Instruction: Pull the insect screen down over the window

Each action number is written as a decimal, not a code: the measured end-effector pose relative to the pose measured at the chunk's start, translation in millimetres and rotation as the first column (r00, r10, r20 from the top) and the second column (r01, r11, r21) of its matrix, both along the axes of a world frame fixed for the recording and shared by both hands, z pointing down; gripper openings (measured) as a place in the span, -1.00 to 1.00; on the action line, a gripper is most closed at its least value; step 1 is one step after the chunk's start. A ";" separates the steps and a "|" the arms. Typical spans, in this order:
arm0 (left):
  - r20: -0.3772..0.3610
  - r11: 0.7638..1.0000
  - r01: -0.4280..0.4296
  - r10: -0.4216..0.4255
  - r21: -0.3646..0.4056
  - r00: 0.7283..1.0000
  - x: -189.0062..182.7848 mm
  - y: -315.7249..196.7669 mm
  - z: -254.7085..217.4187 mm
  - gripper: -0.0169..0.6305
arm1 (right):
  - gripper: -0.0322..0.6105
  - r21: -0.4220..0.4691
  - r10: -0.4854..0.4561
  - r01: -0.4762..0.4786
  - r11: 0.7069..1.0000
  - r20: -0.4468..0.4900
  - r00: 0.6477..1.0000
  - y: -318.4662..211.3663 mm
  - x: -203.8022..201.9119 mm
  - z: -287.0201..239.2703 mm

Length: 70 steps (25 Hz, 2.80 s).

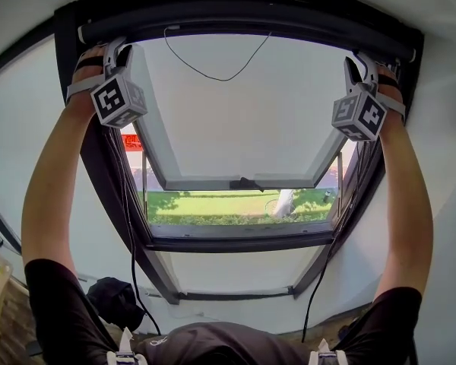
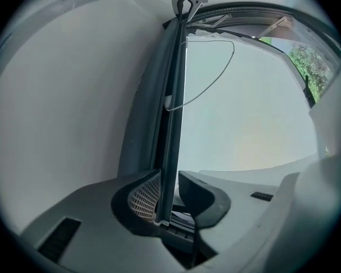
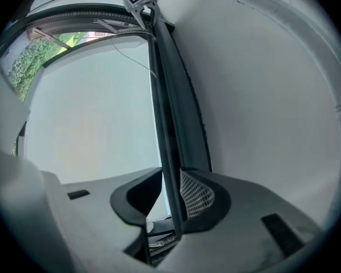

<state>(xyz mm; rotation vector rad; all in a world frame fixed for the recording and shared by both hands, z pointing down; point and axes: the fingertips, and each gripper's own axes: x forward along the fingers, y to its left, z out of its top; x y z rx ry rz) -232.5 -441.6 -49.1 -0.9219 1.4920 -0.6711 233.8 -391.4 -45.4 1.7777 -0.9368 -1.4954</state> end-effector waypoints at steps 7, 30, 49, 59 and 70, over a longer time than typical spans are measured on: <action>0.038 0.999 0.021 -0.019 -0.038 0.999 -2.1 -5.4 -1.5 -0.63 | -0.66 -0.076 0.080 -0.079 0.994 0.000 0.997 -15.2 26.6 -7.1; 0.042 0.996 0.022 -0.019 -0.081 0.999 -1.6 -5.0 -7.4 -0.81 | -0.78 -0.133 0.222 -0.223 0.966 -0.018 0.975 -34.9 78.3 -21.4; 0.067 0.979 0.038 -0.026 -0.199 0.997 -7.2 -12.3 14.2 -0.83 | -0.81 -0.245 0.227 -0.218 0.945 0.005 0.974 -35.1 77.3 8.3; 0.118 0.949 0.019 0.020 -0.316 0.993 -1.6 -8.5 69.3 -0.84 | -0.81 -0.366 0.250 -0.254 0.895 -0.057 0.966 -40.5 80.4 55.8; 0.123 0.901 0.003 0.056 -0.434 0.991 -4.3 -12.7 133.6 -0.84 | -0.82 -0.432 0.251 -0.261 0.863 -0.081 0.965 -41.4 79.8 114.5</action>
